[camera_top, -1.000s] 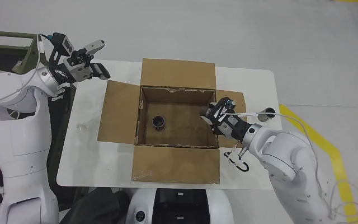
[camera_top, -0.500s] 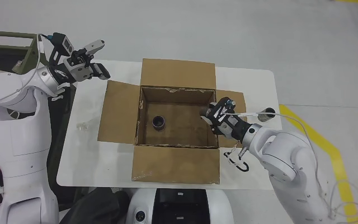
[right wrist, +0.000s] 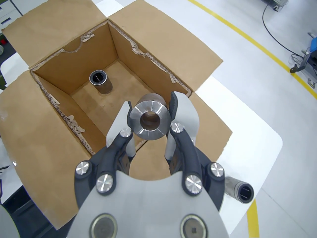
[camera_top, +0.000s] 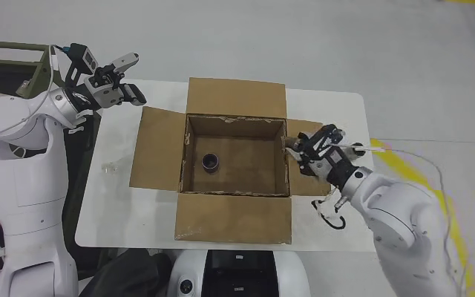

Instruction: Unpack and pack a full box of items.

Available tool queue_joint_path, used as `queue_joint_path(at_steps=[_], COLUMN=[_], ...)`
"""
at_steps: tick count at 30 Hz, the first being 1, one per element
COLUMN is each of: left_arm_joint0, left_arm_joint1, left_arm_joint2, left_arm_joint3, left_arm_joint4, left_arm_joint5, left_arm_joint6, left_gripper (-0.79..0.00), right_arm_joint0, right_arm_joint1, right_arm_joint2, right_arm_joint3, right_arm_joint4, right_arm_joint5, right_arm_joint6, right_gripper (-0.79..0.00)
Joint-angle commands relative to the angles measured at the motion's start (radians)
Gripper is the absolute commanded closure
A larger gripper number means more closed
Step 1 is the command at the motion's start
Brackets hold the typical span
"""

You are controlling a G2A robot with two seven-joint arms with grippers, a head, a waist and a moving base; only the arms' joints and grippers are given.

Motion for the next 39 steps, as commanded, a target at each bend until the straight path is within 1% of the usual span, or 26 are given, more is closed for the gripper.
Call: queue_joint_path(at_steps=[1,9,19,27,30,39], left_arm_joint0=[0.000,0.000,0.000,0.000,0.000,0.000], left_arm_joint1=[0.000,0.000,0.000,0.000,0.000,0.000], left_arm_joint2=[0.000,0.000,0.000,0.000,0.000,0.000], left_arm_joint3=[0.000,0.000,0.000,0.000,0.000,0.000], left_arm_joint4=[0.000,0.000,0.000,0.000,0.000,0.000], left_arm_joint5=[0.000,0.000,0.000,0.000,0.000,0.000], left_arm_joint6=[0.000,0.000,0.000,0.000,0.000,0.000], left_gripper=[-0.785,-0.785,-0.785,-0.785,-0.785,-0.785], right_arm_joint0=[-0.023,-0.125,-0.203,-0.221,-0.210,-0.178], right_arm_joint1=[0.004,0.015,0.026,0.033,0.036,0.043], right_arm_joint2=[0.046,0.184,0.301,0.332,0.327,0.319], right_arm_joint3=[-0.001,0.016,0.072,0.143,0.181,0.290], right_arm_joint4=[0.017,0.079,0.125,0.141,0.144,0.162], right_arm_joint5=[0.000,0.002,0.010,0.017,0.032,0.060], right_arm_joint6=[-0.007,-0.051,-0.082,-0.056,-0.023,0.010], right_gripper=[0.000,0.000,0.000,0.000,0.000,0.000])
